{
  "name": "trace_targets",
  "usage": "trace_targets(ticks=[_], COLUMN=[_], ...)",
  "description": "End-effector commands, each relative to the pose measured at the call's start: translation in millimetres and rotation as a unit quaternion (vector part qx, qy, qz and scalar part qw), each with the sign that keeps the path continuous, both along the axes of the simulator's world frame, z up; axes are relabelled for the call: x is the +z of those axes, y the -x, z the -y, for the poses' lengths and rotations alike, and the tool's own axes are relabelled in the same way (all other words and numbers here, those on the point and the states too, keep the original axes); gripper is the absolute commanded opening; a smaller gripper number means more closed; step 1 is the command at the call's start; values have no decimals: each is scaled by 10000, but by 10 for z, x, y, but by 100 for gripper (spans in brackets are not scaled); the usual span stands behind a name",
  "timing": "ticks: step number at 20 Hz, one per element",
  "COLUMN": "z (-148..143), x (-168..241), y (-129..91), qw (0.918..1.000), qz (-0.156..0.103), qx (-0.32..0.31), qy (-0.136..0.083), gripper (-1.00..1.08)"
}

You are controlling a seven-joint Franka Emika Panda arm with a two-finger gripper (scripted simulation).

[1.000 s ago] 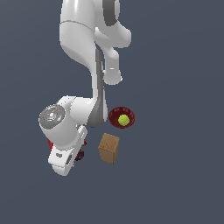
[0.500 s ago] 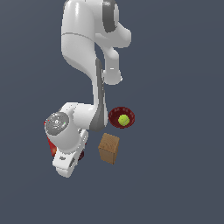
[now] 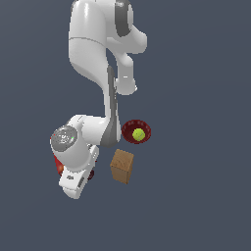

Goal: Pick up a designated object from a clutter of objects.

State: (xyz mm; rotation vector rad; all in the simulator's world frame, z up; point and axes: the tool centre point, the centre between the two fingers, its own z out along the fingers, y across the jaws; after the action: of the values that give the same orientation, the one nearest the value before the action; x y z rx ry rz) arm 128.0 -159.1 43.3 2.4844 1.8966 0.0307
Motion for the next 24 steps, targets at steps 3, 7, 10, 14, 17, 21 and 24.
trace_targets(ticks=[3, 7, 10, 14, 17, 21, 24], z=[0, -15, -36, -76, -116, -176, -220], x=[21, 140, 297, 605, 903, 1360, 1704], y=[7, 14, 24, 41, 56, 75, 85], qw=[10000, 10000, 10000, 10000, 10000, 10000, 10000], qz=[-5, -12, -18, -32, -44, -61, -74], qx=[-2, -3, -5, -8, -11, -16, -21], qy=[4, 6, 7, 9, 9, 6, 2], gripper=[-100, -100, -100, -100, -100, -100, -100])
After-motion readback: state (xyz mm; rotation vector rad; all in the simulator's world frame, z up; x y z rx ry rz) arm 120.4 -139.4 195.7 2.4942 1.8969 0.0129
